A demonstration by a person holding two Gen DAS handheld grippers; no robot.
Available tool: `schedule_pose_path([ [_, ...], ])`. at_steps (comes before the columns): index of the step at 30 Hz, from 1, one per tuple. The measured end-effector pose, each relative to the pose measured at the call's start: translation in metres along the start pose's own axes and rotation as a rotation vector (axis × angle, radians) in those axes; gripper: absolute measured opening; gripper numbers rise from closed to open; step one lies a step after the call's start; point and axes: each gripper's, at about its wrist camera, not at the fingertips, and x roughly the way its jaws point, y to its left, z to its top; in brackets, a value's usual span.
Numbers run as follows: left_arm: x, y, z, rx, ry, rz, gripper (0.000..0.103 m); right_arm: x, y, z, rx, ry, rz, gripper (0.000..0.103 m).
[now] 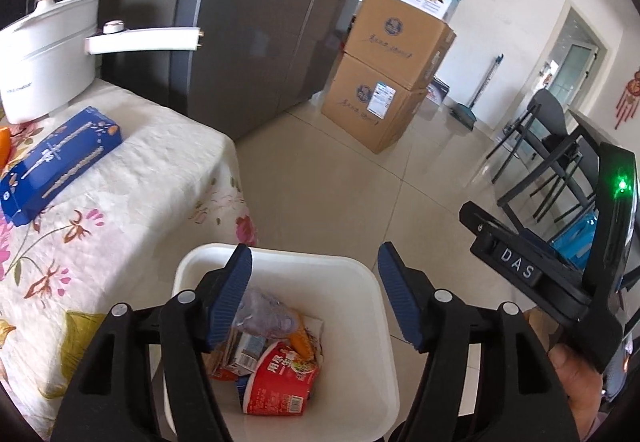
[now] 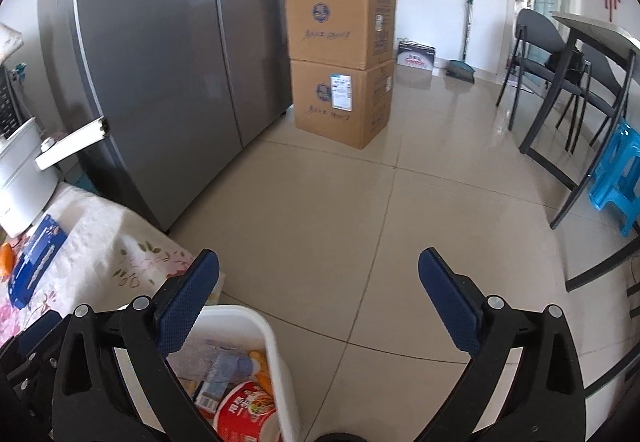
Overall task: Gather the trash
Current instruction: 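Move both grippers back over the table toward the second orange peel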
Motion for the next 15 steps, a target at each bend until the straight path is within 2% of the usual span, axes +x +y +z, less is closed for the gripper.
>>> schedule_pose_path([
  [11,-0.023,0.05,0.008,-0.079,-0.052,0.108,0.066,-0.005,0.051,-0.003,-0.079,0.015,0.07,0.096],
  [15,-0.034,0.065,0.008,-0.087,-0.085,0.151,0.07,-0.008,0.074,-0.005,-0.122,0.018,0.101,0.096],
])
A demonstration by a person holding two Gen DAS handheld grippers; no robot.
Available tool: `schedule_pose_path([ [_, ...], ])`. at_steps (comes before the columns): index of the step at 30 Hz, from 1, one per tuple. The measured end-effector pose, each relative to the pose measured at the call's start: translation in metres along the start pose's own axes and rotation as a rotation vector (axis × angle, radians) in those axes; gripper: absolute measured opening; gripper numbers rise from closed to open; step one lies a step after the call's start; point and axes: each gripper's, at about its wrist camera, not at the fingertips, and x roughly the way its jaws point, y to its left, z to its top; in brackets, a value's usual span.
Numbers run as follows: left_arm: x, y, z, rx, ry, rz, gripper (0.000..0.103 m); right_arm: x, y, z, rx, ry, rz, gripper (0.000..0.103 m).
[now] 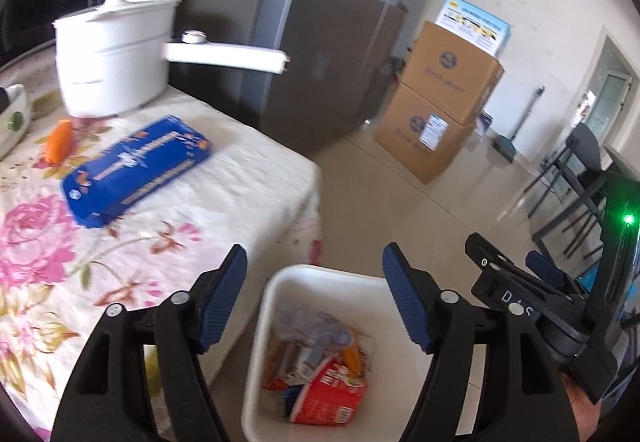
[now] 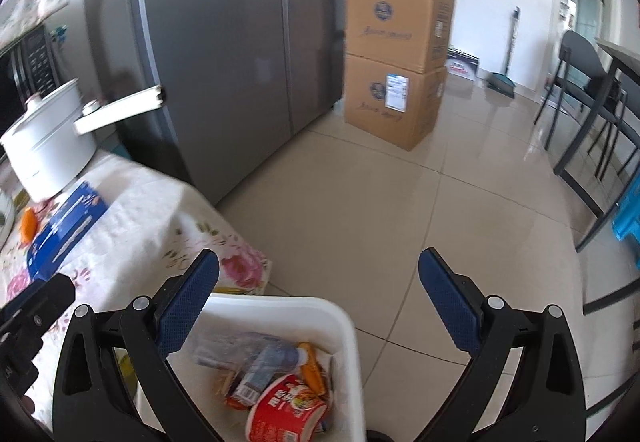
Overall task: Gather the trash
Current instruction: 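Move both grippers back over the table toward the second orange peel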
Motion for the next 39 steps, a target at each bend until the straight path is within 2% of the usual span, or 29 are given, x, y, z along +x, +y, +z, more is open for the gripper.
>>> schedule_pose_path([
  [12,-0.027,0.068,0.004,-0.102,-0.045,0.146,0.071,-0.005,0.08,0.007,-0.122,-0.026,0.097,0.096],
  [30,-0.059,0.18,-0.003,-0.32,-0.058,0.273,0.071,-0.01,0.208,0.01,-0.332,-0.042,0.226,0.096],
  [39,-0.076,0.234,-0.006,-0.468,-0.07,0.302,0.071,-0.005,0.271,0.012,-0.433,-0.022,0.278,0.096],
])
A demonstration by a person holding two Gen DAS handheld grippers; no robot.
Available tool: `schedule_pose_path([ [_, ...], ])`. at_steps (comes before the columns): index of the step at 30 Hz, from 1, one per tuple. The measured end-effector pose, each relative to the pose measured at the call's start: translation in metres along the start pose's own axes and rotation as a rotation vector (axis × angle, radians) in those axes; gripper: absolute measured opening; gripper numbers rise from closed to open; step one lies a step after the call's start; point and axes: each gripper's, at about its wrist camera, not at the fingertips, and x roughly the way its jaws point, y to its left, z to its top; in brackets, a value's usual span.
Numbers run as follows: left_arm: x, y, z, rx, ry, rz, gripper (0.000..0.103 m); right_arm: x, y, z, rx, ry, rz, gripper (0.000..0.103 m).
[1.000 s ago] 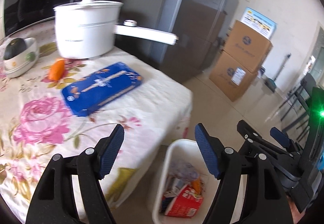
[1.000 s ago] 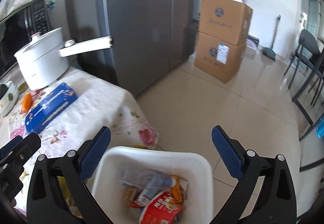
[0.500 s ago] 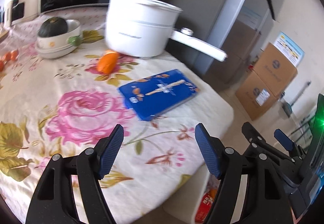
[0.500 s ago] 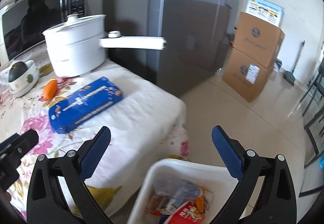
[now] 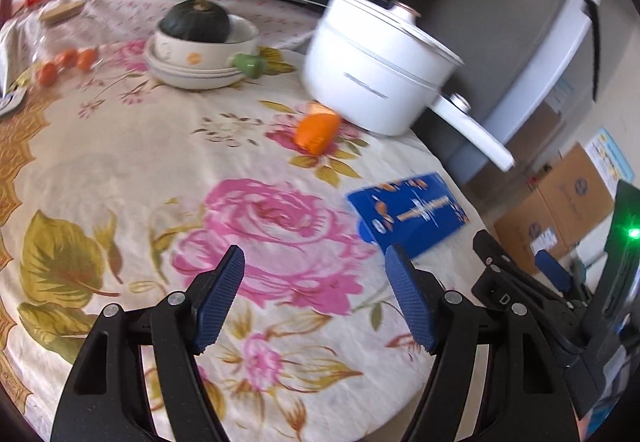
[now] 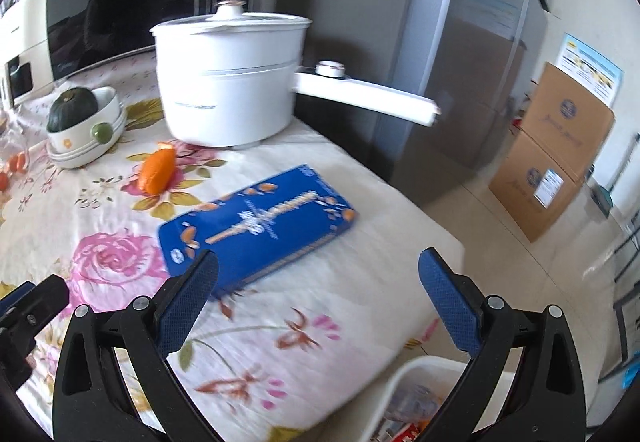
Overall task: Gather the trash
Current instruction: 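Move both grippers back over the table toward the second orange peel, then grasp the second orange peel with the right gripper and lift it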
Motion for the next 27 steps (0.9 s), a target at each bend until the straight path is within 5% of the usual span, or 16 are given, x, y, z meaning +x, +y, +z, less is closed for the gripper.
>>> schedule_pose_path([
  [16,-0.011,0.069,0.027,-0.188,-0.024,0.049,0.071,0.035,0.092,0.037,-0.138,0.03,0.098,0.096],
  [27,-0.024,0.089,0.035,-0.24,-0.044,0.044,0.071,0.095,0.157,0.074,-0.131,0.123,0.165,0.095],
])
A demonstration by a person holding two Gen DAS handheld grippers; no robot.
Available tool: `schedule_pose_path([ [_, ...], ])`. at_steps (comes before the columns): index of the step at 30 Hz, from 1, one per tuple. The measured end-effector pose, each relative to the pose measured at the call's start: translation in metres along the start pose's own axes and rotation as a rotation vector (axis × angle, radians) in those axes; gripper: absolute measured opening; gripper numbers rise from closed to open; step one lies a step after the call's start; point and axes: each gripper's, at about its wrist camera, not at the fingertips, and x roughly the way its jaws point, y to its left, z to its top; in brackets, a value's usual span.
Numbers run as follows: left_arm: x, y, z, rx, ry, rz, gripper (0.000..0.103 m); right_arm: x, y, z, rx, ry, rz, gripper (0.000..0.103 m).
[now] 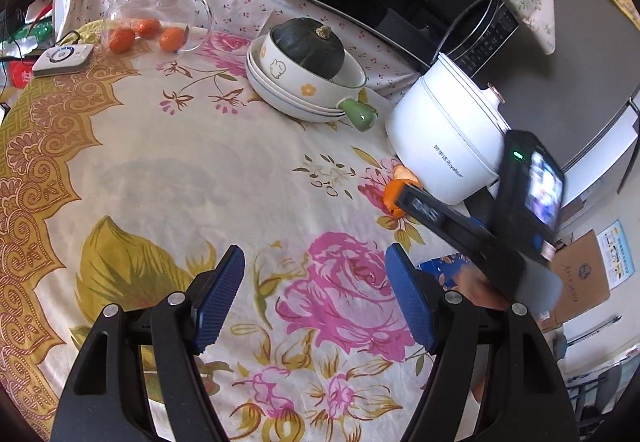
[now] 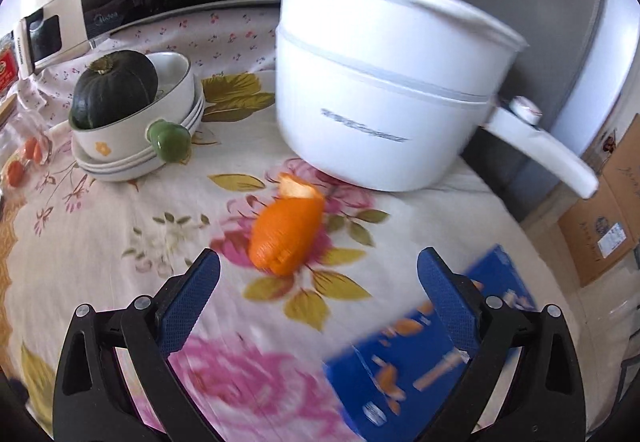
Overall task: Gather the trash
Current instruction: 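Grasp the second orange peel with the right gripper and lift it, then grasp the blue biscuit box with the left gripper while the right holds the peel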
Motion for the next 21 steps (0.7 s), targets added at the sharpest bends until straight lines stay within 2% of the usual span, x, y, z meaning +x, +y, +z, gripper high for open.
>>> schedule_pose_path([
  [5,-0.003,0.003,0.003,-0.012,0.009,-0.023,0.072,0.029,0.012,0.008,0.023,0.057,0.025,0.095],
  [9,-0.003,0.003,0.003,-0.013,0.014,-0.032,0.072,0.048,0.014,0.01,0.037,0.101,0.032,0.088],
  [14,0.0,0.002,0.001,-0.009,0.027,-0.039,0.072,0.064,0.012,0.011,0.062,0.149,0.109,0.066],
  [15,0.0,0.002,0.001,-0.011,0.028,-0.039,0.072,0.066,0.011,0.012,0.064,0.151,0.114,0.065],
  [19,0.002,0.002,0.0,-0.012,0.036,-0.04,0.072,0.068,0.011,0.014,0.048,0.137,0.118,0.037],
  [21,0.004,0.001,-0.001,-0.01,0.043,-0.042,0.072,0.067,0.01,0.014,0.046,0.137,0.123,0.028],
])
